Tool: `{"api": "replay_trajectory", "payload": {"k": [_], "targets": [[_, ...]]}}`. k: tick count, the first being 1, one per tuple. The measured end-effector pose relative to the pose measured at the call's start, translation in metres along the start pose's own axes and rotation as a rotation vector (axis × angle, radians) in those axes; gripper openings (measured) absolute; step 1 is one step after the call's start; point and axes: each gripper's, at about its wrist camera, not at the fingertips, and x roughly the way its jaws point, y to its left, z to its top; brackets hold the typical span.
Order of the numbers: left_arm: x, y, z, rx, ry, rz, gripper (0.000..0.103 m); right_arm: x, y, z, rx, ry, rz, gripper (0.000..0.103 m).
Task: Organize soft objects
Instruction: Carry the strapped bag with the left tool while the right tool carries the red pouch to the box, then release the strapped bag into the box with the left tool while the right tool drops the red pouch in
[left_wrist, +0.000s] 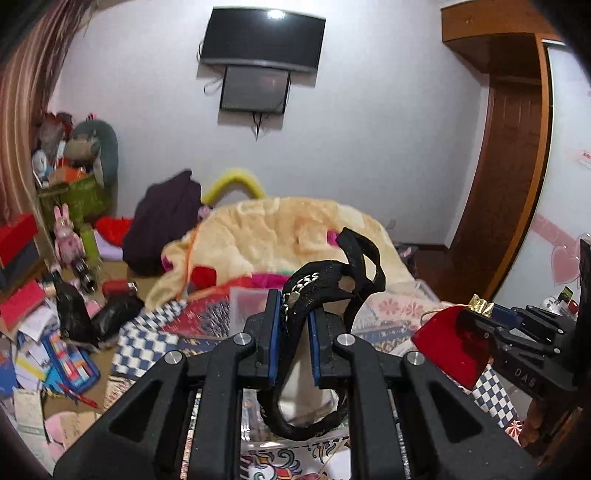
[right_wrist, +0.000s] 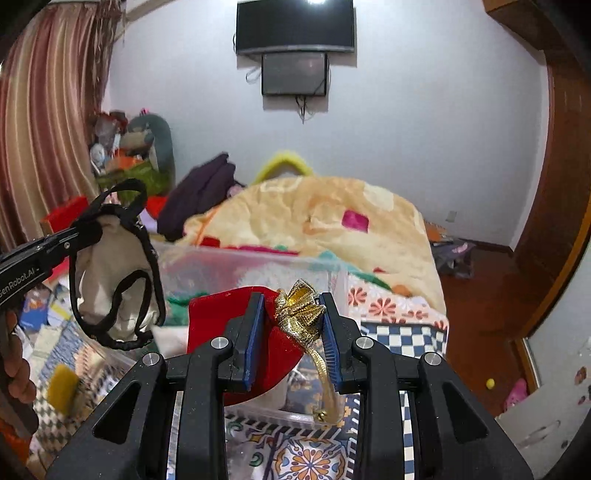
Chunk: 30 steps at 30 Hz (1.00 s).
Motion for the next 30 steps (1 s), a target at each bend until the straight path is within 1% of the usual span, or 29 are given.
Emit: {"api": "replay_trajectory", "payload": {"k": [4,11,12,13,14,15,16,17,18,20,23,25,26,28,30], "targets": [[0.02,0.001,-0.007,-0.026,0.071,-0.033,0.013,0.013,0.001,-0.006,-0.022,0.048,0.001,0.027],[0.034,-0.001,-0.014,-0.004,0.124,-0.006,0.014,0.023,0.014,-0.011,-0.071,0.096,0.004,0.027],[0.034,-0.001,-0.015,-0.002,0.131,-0.006,0.019,0.025,0.017,-0.01,-0.078,0.099,0.003,0.028],[0.035,-0.001,-0.015,0.001,0.143,-0.003,0.029,0.024,0.018,-0.01,-0.086,0.102,0.0,0.028],[0.036,-0.001,-0.016,-0.003,0.168,-0.004,0.036,0.024,0.02,-0.01,-0.088,0.102,-0.008,0.029],[0.035,0.0,-0.017,-0.013,0.176,-0.013,0.046,0.023,0.02,-0.01,-0.086,0.105,-0.01,0.032],[0.033,0.001,-0.019,-0.022,0.176,-0.022,0.049,0.022,0.019,-0.009,-0.081,0.11,-0.004,0.037],[0.031,0.001,-0.02,-0.024,0.176,-0.027,0.05,0.021,0.018,-0.009,-0.073,0.113,0.002,0.041],[0.028,-0.001,-0.022,-0.015,0.18,-0.028,0.05,0.019,0.017,-0.009,-0.065,0.113,0.005,0.05],[0.022,-0.005,-0.024,0.011,0.179,-0.031,0.051,0.014,0.015,-0.01,-0.056,0.103,0.004,0.059],[0.011,-0.009,-0.025,0.032,0.175,-0.052,0.053,0.005,0.013,-0.008,-0.048,0.088,0.013,0.061],[0.0,-0.011,-0.024,0.048,0.164,-0.063,0.054,-0.005,0.01,-0.007,-0.037,0.071,0.018,0.067],[-0.009,-0.013,-0.022,0.057,0.153,-0.069,0.054,-0.007,0.01,-0.006,-0.032,0.061,0.021,0.069],[-0.019,-0.014,-0.02,0.065,0.135,-0.076,0.061,-0.018,0.008,-0.005,-0.024,0.037,0.025,0.07],[-0.035,-0.015,-0.017,0.075,0.108,-0.082,0.064,-0.025,0.008,-0.004,-0.027,0.024,0.025,0.07]]}}
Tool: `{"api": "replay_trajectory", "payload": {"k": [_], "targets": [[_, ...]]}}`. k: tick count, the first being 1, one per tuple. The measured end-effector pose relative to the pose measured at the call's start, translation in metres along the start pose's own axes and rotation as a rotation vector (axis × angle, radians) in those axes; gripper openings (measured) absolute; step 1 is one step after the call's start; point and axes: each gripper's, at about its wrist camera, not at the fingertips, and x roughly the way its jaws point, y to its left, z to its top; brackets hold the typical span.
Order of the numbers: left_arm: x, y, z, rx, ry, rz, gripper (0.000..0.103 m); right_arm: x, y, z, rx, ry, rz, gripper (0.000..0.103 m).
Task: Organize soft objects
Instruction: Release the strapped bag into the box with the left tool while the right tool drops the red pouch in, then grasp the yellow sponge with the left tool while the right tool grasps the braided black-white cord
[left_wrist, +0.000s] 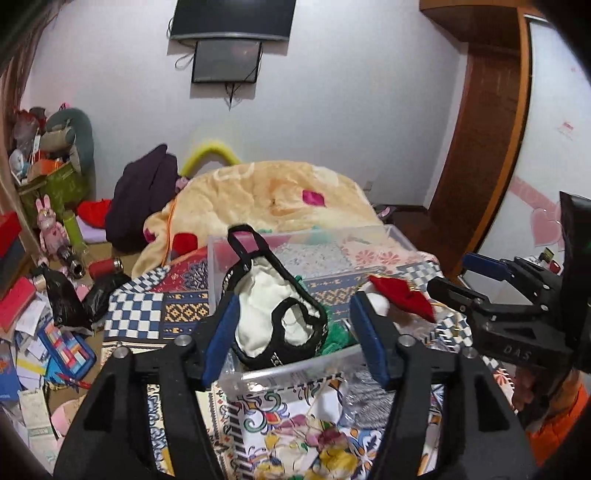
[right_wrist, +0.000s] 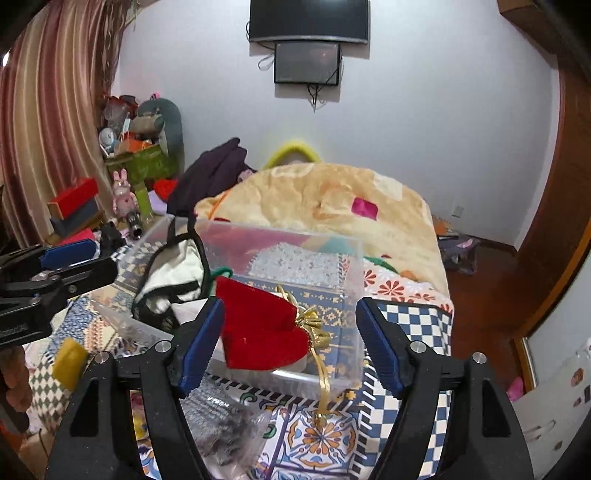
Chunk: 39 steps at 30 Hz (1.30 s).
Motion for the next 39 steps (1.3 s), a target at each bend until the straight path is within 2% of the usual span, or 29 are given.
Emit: {"api": "replay_trajectory", "payload": {"k": [3,5,7,13,17,23,31,35,39], "targets": [[-0.023,-0.001,0.0,0.018,-0.036,-0.001,0.07,-0.013,0.0,0.0,0.003,-0.025,0.007,0.072],[-0.037,0.0,-0.002,0.018,-0.066,0.004,0.077,-0.022,-0.001,0.0,0.016,-0.044,0.024,0.083],[-0.048,0.003,-0.006,0.009,-0.084,0.006,0.082,-0.033,0.0,-0.002,0.032,-0.076,0.036,0.086],[-0.065,0.012,-0.024,0.011,-0.073,0.033,0.085,-0.056,0.001,-0.013,0.051,-0.104,0.049,0.089],[-0.068,0.018,-0.038,0.023,-0.039,0.059,0.086,-0.062,0.003,-0.026,0.045,-0.102,0.021,0.093],[-0.059,0.031,-0.063,-0.006,0.032,0.092,0.086,-0.058,0.0,-0.054,0.047,-0.024,-0.001,0.094],[-0.037,0.049,-0.103,-0.067,0.142,0.139,0.086,-0.033,-0.006,-0.104,0.083,0.164,0.032,0.094],[-0.031,0.061,-0.118,-0.108,0.168,0.161,0.084,-0.028,-0.004,-0.121,0.079,0.221,0.05,0.092],[-0.025,0.068,-0.125,-0.134,0.196,0.157,0.07,-0.028,0.0,-0.133,0.063,0.24,0.05,0.074]]}}
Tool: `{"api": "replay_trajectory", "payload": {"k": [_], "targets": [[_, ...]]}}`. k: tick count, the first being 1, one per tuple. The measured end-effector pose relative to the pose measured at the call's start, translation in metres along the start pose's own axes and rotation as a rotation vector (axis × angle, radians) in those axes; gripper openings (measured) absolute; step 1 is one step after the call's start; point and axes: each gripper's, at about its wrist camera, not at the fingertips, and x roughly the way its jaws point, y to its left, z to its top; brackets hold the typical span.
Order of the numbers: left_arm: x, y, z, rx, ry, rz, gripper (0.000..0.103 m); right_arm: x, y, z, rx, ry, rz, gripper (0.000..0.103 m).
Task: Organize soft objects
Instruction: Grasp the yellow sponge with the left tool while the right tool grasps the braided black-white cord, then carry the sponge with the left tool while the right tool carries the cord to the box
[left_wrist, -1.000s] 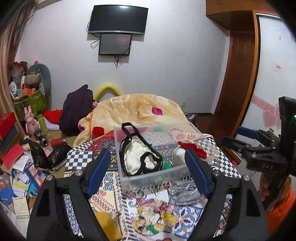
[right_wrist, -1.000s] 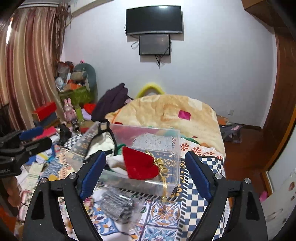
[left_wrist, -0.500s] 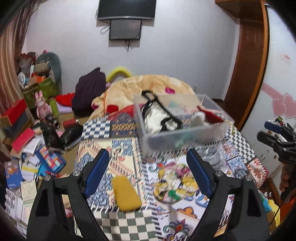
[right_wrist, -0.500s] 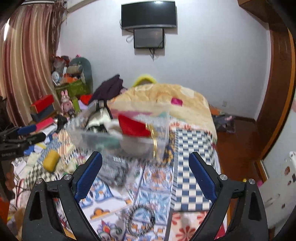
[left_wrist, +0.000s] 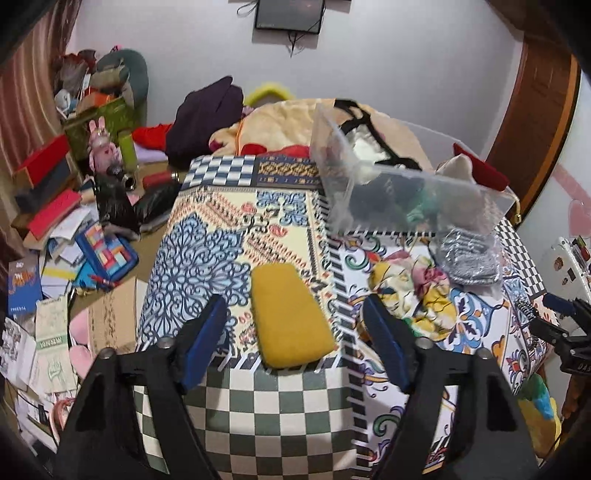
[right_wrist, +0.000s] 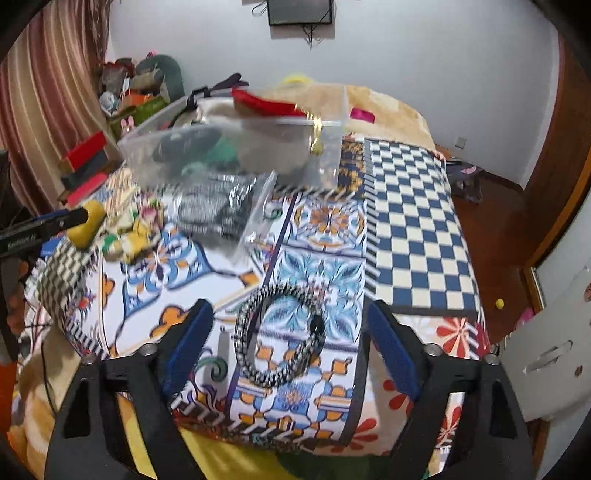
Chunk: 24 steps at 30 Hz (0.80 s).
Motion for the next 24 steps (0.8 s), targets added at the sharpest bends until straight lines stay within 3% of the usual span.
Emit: {"api": "replay_trajectory", "payload": {"k": [2,4,8,13,18,24], "targets": [[0.004,0.001,-0.002,-0.004,0.014,-0.003,0.065,0.002,0.001,-0.004,-0.002,0.01,0.008,0.067],[0.008,0.001,-0.004,-0.003,0.024,-0.007,0.054,0.004,0.003,-0.007,-0.01,0.017,0.005,0.056],[0.012,0.001,-0.006,-0.005,0.038,-0.02,0.041,0.006,0.004,-0.011,-0.019,0.02,0.005,0.044],[0.007,-0.003,-0.006,0.012,0.019,-0.029,0.036,0.005,0.004,-0.01,-0.022,0.009,0.002,0.025],[-0.007,-0.013,0.0,0.031,-0.025,-0.043,0.036,0.001,0.003,-0.004,-0.016,-0.011,0.004,0.018],[-0.026,-0.029,0.018,0.06,-0.094,-0.075,0.036,-0.011,0.005,0.011,-0.018,-0.077,0.003,0.017]]}}
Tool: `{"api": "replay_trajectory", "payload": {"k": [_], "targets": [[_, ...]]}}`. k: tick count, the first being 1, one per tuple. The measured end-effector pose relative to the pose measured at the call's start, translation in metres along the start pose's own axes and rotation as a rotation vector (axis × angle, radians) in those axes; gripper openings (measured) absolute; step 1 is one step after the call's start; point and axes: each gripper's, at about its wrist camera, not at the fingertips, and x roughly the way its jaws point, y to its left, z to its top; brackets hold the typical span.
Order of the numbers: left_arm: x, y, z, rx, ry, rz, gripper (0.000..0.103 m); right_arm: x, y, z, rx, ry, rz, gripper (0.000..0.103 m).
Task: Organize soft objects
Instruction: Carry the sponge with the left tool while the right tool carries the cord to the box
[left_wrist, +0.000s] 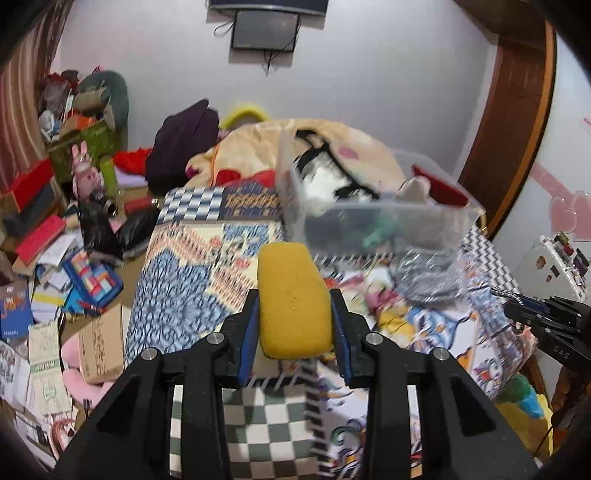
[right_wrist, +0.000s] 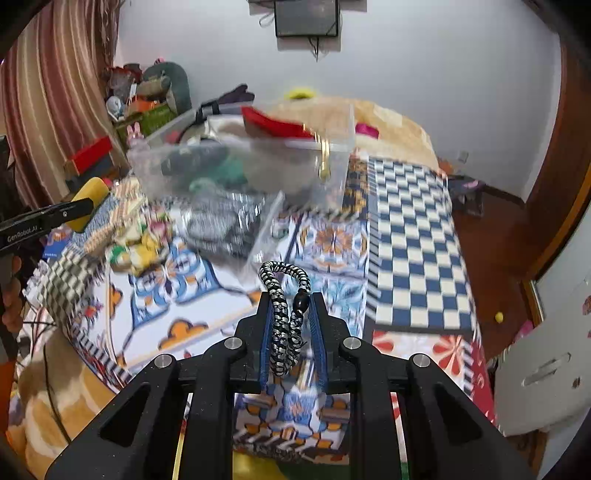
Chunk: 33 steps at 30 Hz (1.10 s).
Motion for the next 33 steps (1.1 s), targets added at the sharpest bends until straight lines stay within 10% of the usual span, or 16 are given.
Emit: {"api": "replay_trajectory", "payload": {"k": [17,33], "targets": [[-0.013,-0.038,0.063,0.072,-0.162,-0.06,0.036,-0.017,0.022,0.085,-0.066,-0.227,0.014,0.017],[0.041,-0.038,0.093,0.051,-0.112,-0.053,0.036,0.026,0.045,0.141,-0.063,-0.241,0.104,0.017]]}}
